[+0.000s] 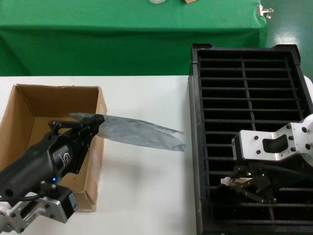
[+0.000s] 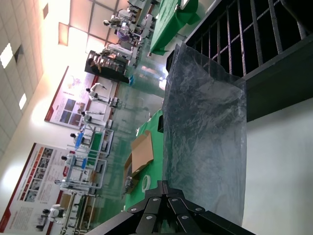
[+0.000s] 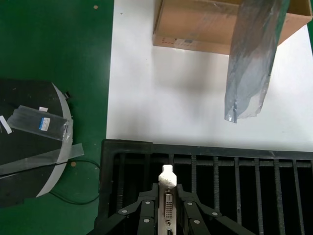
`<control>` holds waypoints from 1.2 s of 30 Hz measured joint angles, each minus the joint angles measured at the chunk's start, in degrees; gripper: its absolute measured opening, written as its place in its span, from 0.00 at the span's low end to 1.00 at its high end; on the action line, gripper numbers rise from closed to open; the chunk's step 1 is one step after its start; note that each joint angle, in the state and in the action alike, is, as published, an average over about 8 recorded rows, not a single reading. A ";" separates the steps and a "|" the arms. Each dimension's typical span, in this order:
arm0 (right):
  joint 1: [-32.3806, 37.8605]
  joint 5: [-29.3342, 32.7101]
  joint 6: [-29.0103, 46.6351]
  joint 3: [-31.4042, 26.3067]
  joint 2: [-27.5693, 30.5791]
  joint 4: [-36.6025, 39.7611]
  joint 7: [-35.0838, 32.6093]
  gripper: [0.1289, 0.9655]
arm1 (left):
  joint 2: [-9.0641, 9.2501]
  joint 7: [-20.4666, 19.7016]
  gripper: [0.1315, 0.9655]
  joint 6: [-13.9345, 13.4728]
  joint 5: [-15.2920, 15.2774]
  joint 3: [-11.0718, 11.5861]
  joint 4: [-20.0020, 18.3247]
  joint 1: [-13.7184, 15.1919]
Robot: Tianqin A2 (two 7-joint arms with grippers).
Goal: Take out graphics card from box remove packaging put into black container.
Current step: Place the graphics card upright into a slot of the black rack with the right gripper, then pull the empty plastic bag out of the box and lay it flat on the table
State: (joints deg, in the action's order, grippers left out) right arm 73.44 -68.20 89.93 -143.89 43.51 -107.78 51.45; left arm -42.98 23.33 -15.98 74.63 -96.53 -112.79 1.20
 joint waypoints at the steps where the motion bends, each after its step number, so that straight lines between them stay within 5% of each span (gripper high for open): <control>1: -0.21 0.13 0.00 0.15 -0.05 0.04 -0.14 0.10 | 0.00 0.00 0.01 0.00 0.00 0.00 0.00 0.00; 17: -5.88 3.78 -3.27 6.49 -1.11 -1.46 -1.73 0.24 | 0.00 0.00 0.01 0.00 0.00 0.00 0.00 0.00; 36: -39.70 20.57 -40.46 34.45 -9.91 0.14 -4.49 0.71 | 0.00 0.00 0.01 0.00 0.00 0.00 0.00 0.00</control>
State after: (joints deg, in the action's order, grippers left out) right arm 33.74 -47.63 49.47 -109.45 33.60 -107.64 46.95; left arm -42.98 23.33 -15.98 74.63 -96.53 -112.79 1.20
